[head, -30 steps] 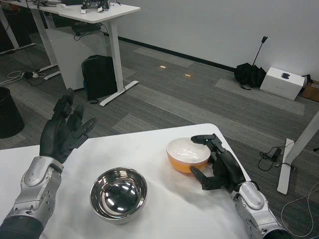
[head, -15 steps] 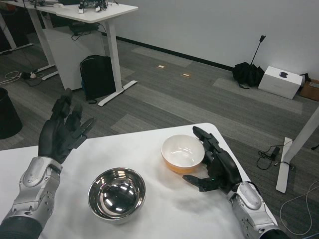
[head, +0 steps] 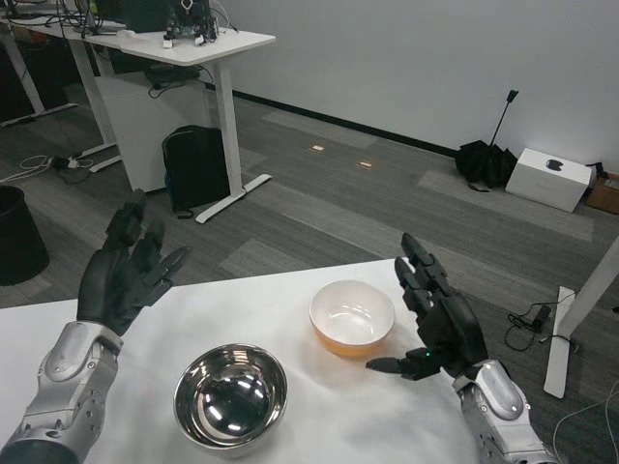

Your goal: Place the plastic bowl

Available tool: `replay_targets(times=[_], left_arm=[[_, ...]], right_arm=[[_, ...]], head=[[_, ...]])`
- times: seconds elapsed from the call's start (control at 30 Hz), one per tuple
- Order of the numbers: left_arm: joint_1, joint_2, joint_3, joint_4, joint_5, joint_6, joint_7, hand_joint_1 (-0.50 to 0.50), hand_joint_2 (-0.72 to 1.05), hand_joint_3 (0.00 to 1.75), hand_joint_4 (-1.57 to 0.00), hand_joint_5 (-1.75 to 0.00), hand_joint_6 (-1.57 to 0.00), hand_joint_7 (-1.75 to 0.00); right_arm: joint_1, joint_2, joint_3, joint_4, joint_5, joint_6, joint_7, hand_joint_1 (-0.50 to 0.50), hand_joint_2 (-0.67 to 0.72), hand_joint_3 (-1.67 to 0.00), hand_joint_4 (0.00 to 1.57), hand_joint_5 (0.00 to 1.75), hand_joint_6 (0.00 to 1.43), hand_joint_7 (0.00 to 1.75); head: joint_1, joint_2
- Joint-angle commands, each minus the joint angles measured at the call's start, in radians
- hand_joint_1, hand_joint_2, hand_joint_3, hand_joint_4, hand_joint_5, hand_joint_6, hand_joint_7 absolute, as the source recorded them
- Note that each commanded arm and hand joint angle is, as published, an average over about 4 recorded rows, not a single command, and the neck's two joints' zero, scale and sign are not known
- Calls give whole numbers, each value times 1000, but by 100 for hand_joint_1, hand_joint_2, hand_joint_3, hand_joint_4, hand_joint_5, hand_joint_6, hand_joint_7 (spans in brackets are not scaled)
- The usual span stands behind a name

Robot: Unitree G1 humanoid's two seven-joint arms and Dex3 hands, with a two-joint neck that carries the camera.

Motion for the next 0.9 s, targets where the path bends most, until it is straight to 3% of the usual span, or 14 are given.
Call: replay_targets(times=[0.03, 0.3, 0.5, 0.7, 0.9], left_arm=[[5, 13, 4, -13, -6, -12, -2, -50, 105, 9, 0, 0, 0, 0], [31, 12, 20, -34, -20, -31, -2, -50, 105, 9, 0, 0, 0, 0], [42, 14, 45, -70, -19, -36, -2, -50, 105, 9, 0, 0, 0, 0], [44, 14, 85, -116, -16, -51, 0, -50, 105, 9, 0, 0, 0, 0], [58, 14, 131, -181, -9, -66, 8, -50, 105, 9, 0, 0, 0, 0]], right_arm=[[11, -5, -69, -38, -5, -22, -19, -46, -5, -32, 0, 0, 0, 0], [21, -9, -230, -124, -11, -8, -32, -46, -5, -32, 0, 0, 0, 0], [18, -15, -287, -265, -43, 35, -41, -46, -2, -32, 0, 0, 0, 0], [-35, -20, -259, -368, -117, 51, -80, -46, -3, -32, 0, 0, 0, 0], [-101, -20, -189, -388, -156, 54, -105, -46, -3, -32, 0, 0, 0, 0]], head=[[-3, 14], [-6, 45], [13, 56], [42, 75], [62, 80]])
